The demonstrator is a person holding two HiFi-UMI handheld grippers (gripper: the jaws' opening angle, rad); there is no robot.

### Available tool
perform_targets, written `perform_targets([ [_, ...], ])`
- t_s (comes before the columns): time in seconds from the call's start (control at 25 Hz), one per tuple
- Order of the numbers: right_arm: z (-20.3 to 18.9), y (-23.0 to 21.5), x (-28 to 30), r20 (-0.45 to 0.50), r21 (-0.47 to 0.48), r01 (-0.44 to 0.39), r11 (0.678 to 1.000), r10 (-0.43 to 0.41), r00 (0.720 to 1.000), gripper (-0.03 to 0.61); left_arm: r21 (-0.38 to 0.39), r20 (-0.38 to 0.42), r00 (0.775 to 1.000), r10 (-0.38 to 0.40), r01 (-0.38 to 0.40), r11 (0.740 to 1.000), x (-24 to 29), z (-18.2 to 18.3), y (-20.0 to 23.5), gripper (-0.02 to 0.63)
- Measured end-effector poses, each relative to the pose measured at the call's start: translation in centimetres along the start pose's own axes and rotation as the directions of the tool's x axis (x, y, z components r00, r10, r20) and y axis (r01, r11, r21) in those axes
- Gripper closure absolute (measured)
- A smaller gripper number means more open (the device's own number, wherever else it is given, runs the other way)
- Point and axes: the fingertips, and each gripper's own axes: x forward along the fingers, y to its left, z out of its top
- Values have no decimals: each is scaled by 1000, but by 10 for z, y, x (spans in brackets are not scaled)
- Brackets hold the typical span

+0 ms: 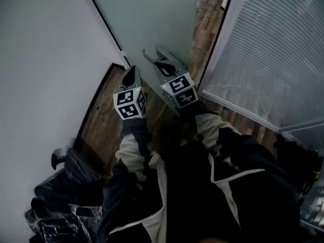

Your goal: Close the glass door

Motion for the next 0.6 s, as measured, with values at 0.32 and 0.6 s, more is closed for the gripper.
perform_targets([
  [0.32, 16, -29, -3, 18, 6, 268, 963, -268, 963, 574, 51, -6, 962, -271, 271, 961, 42, 16, -9, 609],
  [0.6, 8, -31, -23, -7, 46, 462, 886, -462, 887, 574, 59, -30, 899, -437, 438, 897, 39, 7, -7, 609],
])
